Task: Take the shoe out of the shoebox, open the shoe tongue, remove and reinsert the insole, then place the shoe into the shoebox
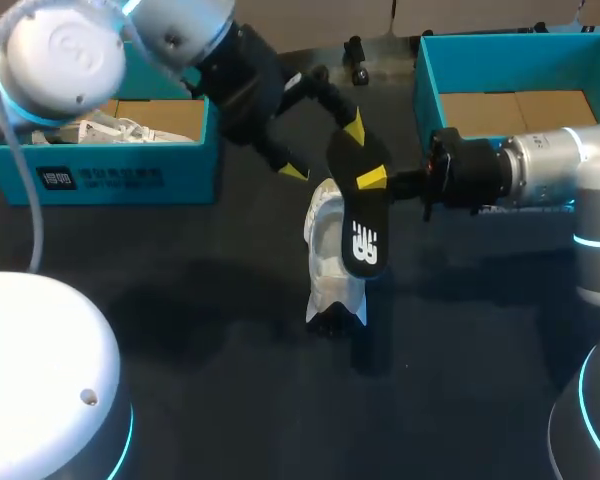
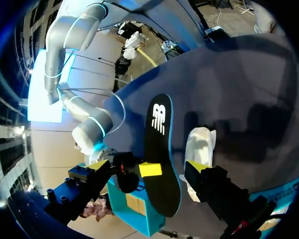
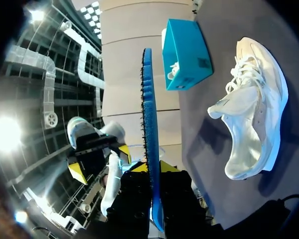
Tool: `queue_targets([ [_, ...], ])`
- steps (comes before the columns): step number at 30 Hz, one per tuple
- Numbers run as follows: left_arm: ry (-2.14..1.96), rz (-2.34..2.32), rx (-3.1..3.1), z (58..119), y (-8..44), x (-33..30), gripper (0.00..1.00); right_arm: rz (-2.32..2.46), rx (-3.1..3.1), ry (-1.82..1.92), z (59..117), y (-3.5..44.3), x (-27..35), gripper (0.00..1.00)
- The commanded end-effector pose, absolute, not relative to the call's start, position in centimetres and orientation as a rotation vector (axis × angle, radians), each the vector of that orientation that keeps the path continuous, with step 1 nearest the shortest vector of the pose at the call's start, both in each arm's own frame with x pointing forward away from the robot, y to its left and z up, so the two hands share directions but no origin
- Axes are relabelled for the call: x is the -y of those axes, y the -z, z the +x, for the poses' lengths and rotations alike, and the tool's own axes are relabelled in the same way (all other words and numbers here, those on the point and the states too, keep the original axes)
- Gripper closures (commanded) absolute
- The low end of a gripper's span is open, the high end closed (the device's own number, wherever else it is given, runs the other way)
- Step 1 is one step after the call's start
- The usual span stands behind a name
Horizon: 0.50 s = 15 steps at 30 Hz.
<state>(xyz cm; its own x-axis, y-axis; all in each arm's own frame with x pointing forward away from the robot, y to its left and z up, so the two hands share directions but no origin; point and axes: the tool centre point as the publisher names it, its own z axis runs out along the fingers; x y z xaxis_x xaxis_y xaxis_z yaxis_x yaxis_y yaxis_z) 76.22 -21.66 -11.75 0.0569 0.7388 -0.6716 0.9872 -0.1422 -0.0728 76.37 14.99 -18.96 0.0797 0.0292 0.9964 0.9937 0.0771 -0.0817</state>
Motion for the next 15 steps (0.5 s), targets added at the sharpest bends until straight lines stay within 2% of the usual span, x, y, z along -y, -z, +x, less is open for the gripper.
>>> queue_targets([
  [1,0.507,2.208,-1.92,77.4,11.0,22.1,0.0,-1.212,1.211,1.07,76.7,18.8,-15.2,1.0],
  [15,0.281,2.321,-1.992,79.4,9.7,22.0,0.0,-1.264,1.228,1.066,76.9,18.9,-15.2,1.0],
])
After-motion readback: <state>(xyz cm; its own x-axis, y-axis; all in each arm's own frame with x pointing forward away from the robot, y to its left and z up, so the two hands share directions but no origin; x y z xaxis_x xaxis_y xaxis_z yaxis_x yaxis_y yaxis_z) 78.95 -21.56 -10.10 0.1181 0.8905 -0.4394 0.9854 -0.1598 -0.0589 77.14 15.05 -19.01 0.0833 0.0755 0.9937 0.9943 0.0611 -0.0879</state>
